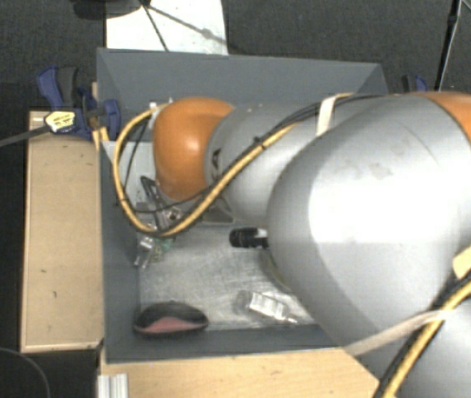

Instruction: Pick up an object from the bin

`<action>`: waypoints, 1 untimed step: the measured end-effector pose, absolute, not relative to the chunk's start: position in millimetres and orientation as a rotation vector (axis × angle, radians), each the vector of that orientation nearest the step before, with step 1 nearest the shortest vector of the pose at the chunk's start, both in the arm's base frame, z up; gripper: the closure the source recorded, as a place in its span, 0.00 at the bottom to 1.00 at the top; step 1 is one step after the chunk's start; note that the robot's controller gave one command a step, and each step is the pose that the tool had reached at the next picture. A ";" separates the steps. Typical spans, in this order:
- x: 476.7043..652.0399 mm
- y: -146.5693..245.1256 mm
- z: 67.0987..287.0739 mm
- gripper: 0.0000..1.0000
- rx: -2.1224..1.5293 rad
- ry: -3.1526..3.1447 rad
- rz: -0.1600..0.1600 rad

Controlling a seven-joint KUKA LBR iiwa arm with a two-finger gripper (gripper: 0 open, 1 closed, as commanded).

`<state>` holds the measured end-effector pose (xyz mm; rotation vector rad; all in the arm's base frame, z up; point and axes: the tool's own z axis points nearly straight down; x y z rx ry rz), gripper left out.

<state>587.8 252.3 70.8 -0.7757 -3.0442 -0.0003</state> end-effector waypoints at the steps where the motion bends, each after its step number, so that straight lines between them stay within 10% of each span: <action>1: 588.2 252.2 71.3 0.00 -0.773 -3.046 0.000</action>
Offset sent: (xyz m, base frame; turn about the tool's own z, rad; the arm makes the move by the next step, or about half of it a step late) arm 0.0000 0.0000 0.0000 0.0000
